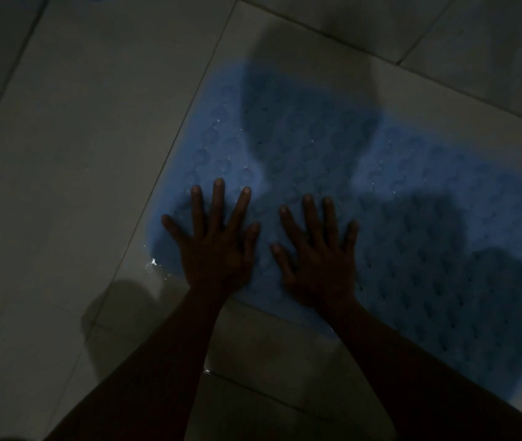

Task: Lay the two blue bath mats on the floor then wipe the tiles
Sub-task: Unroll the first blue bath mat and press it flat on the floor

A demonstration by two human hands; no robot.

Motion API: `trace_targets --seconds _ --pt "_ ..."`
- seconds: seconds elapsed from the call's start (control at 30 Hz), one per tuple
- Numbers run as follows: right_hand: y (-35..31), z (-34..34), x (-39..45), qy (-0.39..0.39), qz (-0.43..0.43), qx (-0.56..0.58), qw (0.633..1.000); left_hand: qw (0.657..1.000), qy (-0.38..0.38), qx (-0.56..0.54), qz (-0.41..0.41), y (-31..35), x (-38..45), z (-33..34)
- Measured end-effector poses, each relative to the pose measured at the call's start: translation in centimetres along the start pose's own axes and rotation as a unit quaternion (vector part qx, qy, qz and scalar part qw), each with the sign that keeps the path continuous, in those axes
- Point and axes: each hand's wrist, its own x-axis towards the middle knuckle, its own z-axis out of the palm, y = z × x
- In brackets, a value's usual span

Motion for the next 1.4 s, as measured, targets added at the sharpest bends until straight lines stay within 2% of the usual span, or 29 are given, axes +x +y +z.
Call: trace_targets --seconds 0.37,0.47,0.6,0.77,0.87,0.93,1.07,1.13,1.23,1.4 --pt "-0.1 -0.1 -0.1 -0.011 0.015 -0.004 1.000 1.000 -0.010 -0.008 -0.004 0.3 -0.1 -0.1" --pt "0.0 0.2 -0.5 0.011 0.015 0.003 1.000 1.000 -0.001 -0.006 0.001 0.1 -0.2 0.1" --pt "0.3 0.8 -0.5 -0.001 0.021 0.022 1.000 1.000 0.009 0.013 0.002 0.5 -0.4 0.3" --pt "2.2 0.6 -3.0 -0.018 0.039 0.052 0.998 0.999 -0.029 -0.009 -0.036 1.5 -1.0 -0.1" --pt "6.5 -0.6 -7.6 -0.026 0.078 0.062 0.995 0.999 -0.020 -0.030 -0.023 4.8 -3.5 0.4" --pt "10.3 -1.7 -10.4 -0.038 0.108 0.048 0.992 0.999 0.002 -0.023 0.041 9.0 -6.2 1.0" --pt "18.6 -4.1 -14.0 -0.052 0.233 0.056 0.969 0.987 -0.038 -0.013 0.153 18.7 -8.6 3.0" --pt "21.6 -4.7 -15.1 -0.051 0.261 0.058 0.962 0.981 -0.046 -0.005 0.186 22.6 -8.6 3.8" --pt "23.1 -4.3 -15.8 -0.051 0.281 0.075 0.956 0.977 -0.045 0.007 0.208 26.4 -7.9 4.9" --pt "22.6 -2.9 -15.9 -0.011 0.279 0.051 0.959 0.978 -0.045 0.039 0.200 27.5 -6.8 5.7"
